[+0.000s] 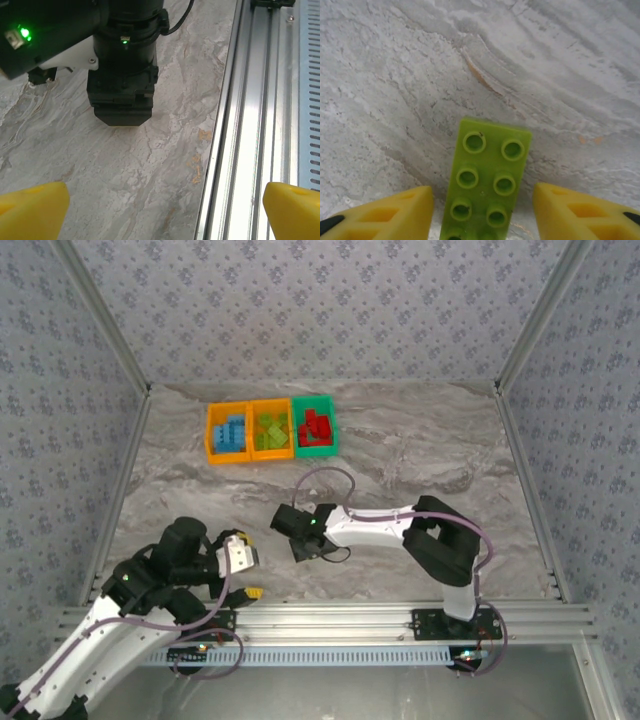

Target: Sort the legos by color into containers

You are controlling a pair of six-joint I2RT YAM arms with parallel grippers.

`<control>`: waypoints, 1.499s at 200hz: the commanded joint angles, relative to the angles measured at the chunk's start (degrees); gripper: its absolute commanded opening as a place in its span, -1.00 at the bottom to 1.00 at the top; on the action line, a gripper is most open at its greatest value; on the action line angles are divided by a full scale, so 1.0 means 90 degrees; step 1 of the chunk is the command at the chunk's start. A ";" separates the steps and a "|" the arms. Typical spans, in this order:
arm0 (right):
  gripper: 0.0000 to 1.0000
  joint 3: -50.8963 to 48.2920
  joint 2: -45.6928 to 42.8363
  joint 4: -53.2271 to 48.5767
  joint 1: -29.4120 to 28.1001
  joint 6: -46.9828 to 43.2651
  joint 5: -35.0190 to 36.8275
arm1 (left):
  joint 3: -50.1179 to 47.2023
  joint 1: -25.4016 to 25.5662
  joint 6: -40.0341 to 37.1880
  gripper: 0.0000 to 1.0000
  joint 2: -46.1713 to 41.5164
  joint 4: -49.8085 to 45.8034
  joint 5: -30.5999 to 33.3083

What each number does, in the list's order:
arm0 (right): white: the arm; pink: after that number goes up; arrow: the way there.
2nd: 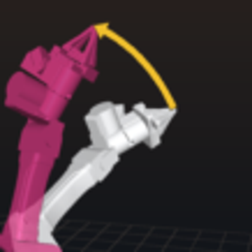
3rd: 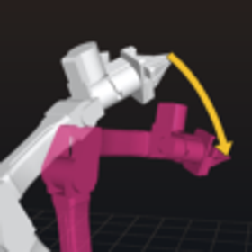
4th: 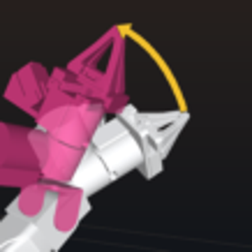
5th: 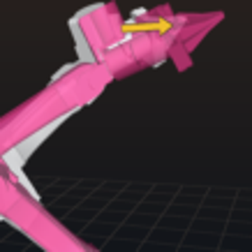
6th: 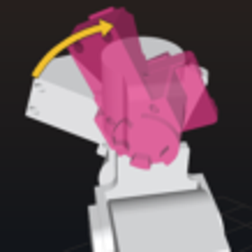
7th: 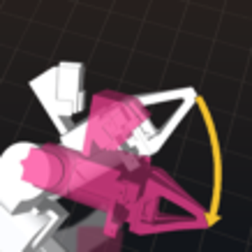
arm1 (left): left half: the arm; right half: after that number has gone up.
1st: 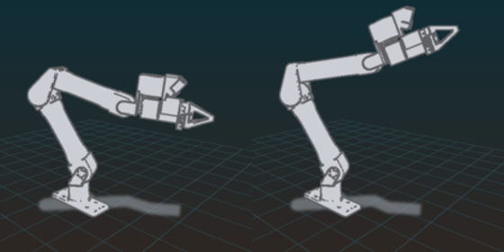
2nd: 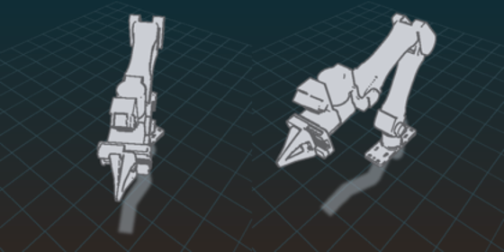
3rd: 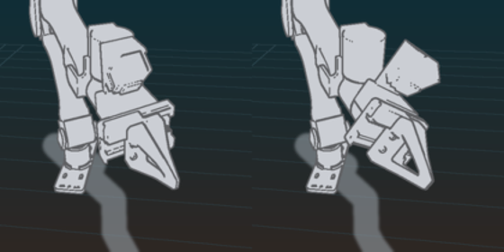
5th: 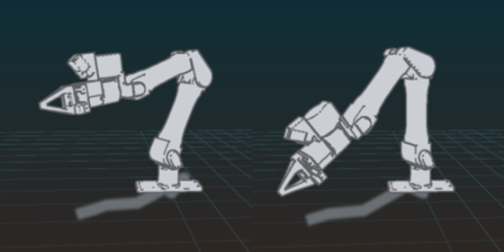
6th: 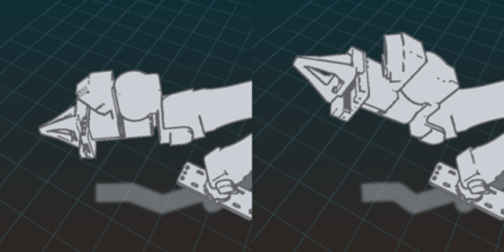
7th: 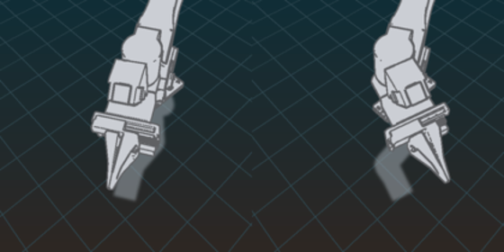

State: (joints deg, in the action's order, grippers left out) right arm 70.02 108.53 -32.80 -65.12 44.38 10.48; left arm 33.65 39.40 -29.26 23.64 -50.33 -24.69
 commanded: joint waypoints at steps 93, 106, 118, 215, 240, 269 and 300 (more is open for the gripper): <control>-0.49 0.0179 -0.1192 0.0106 0.0283 -0.0553 0.0838 | -0.0535 0.0002 0.1208 0.99 -0.0408 0.2251 0.0327; -0.48 0.0427 -0.1320 0.0327 0.0437 -0.0872 0.1013 | -0.0709 -0.0005 0.1841 0.98 -0.0467 0.3065 0.0690; -0.48 0.0644 -0.1307 0.0695 0.0628 -0.1421 0.1080 | -0.0722 -0.0054 0.2148 0.98 -0.0468 0.3391 0.1093; -0.48 0.4568 0.2084 0.1977 0.2040 -0.2930 0.0281 | -0.0076 -0.0574 0.4016 0.98 0.0493 0.3806 0.3598; -0.44 0.6059 0.3107 0.1481 0.2200 -0.3058 0.0239 | -0.0100 -0.0712 0.4314 0.98 0.0717 0.3767 0.3817; 0.06 0.8016 0.4090 0.0421 0.2269 -0.3376 0.0063 | -0.0116 -0.0876 0.4473 0.98 0.0896 0.3720 0.4150; 0.08 0.8257 0.3695 -0.0102 0.2338 -0.3441 -0.0090 | -0.0235 -0.0920 0.4770 0.99 0.0922 0.3804 0.4951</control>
State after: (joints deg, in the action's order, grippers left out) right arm 141.86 145.88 -26.98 -44.58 15.29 11.49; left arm 31.73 31.53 10.22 32.01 -17.91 12.45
